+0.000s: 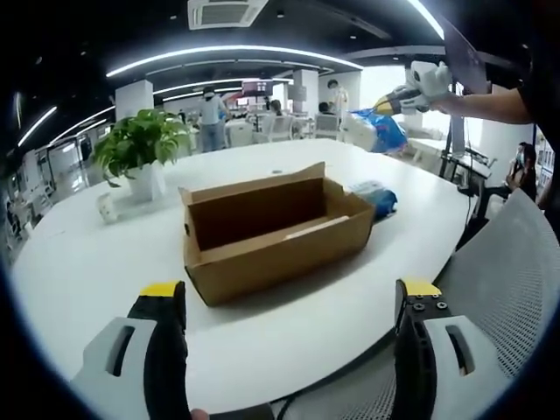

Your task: Operate the shoe box by opening the lid, removing the specified soft item, and placing it in the target area until the item is outside and the box remains undamaged.

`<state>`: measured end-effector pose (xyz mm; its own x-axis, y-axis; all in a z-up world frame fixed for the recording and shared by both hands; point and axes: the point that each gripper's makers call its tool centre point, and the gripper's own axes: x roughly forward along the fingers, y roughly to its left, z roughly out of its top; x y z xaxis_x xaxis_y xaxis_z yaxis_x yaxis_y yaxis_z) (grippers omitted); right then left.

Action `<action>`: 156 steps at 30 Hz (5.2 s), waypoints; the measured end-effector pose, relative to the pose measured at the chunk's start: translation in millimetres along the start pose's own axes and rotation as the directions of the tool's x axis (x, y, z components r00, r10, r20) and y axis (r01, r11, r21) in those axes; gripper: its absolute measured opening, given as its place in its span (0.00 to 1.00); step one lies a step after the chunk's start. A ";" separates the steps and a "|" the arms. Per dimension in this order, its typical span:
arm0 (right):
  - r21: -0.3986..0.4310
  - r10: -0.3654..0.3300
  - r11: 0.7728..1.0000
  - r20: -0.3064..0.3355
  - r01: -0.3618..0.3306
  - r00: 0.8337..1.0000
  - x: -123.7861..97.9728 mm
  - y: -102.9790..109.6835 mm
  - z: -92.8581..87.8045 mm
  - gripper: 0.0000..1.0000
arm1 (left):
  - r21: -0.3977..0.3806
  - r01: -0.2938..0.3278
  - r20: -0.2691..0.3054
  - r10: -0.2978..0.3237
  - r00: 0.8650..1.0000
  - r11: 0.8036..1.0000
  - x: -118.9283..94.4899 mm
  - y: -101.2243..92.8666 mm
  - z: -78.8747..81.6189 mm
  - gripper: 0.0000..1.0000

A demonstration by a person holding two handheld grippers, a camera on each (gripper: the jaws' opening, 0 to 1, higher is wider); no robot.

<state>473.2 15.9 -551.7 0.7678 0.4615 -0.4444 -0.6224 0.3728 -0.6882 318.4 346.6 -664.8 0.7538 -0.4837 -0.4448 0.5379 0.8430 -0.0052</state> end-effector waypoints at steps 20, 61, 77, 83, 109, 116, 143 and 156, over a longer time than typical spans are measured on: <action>0.024 -0.044 0.999 -0.062 0.045 0.997 -31.2 -9.9 -47.9 0.00 | 0.014 0.010 -0.029 -0.009 1.000 1.000 0.5 -1.2 -4.5 0.98; 0.129 -0.041 0.989 -0.244 0.074 0.969 -50.2 23.3 -157.8 0.00 | 0.033 0.004 -0.070 -0.002 0.998 0.999 0.9 -0.7 -10.7 0.98; 0.162 0.016 0.986 -0.312 0.036 0.950 -44.0 60.8 -191.5 0.00 | 0.035 0.000 -0.076 0.003 0.997 0.999 1.4 -0.5 -11.1 0.98; 0.191 0.039 0.981 -0.336 0.028 0.941 -39.4 72.1 -203.4 0.00 | 0.036 -0.002 -0.078 0.005 0.997 0.999 1.3 0.1 -11.6 0.98; 0.298 0.084 0.954 -0.399 0.043 0.913 -35.5 85.5 -223.1 0.02 | 0.032 0.003 -0.078 -0.001 0.997 0.999 1.5 -1.5 -11.6 0.97; 0.360 0.065 0.927 -0.430 0.105 0.900 -45.9 77.3 -225.3 0.14 | 0.032 0.011 -0.075 -0.009 0.997 0.999 1.8 -2.9 -11.5 0.96; 0.623 0.100 0.745 -0.458 0.238 0.884 -79.6 107.3 -223.1 0.59 | -0.003 0.023 -0.026 -0.023 0.999 1.000 1.2 -4.0 -4.5 0.96; 0.674 0.135 0.699 -0.454 0.240 0.881 -80.7 136.1 -238.3 0.64 | -0.001 0.024 -0.036 -0.024 0.999 1.000 0.8 -4.1 -6.6 0.96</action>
<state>362.7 -162.5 -746.2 0.6614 0.0916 -0.7444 -0.3530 0.9137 -0.2012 314.4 344.3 -671.1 0.7266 -0.4947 -0.4769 0.5551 0.8316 -0.0169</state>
